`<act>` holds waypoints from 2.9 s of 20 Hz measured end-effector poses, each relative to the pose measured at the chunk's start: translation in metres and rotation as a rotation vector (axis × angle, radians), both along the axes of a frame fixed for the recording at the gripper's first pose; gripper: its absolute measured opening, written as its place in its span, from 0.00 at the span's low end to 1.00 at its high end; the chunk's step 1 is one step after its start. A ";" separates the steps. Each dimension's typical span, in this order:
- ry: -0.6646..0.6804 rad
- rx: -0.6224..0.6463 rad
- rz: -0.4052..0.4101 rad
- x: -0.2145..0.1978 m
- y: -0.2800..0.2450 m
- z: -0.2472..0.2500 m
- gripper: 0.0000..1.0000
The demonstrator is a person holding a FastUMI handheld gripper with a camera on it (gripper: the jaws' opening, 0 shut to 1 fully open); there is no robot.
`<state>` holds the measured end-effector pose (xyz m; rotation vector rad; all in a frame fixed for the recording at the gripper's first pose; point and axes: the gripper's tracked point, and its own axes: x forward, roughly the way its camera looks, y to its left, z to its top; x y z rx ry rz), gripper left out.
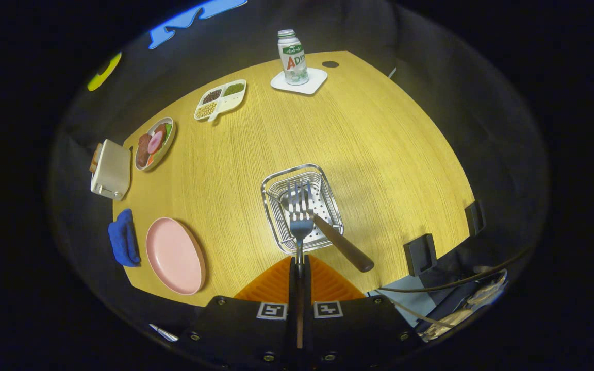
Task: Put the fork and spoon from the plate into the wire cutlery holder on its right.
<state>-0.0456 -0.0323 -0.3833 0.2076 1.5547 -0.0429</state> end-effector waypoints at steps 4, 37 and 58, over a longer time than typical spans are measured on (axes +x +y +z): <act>0.067 0.032 -0.007 0.002 0.002 0.000 0.05; -0.051 0.063 -0.051 0.031 0.019 0.014 0.98; -1.151 -0.244 0.005 0.157 0.016 0.250 0.97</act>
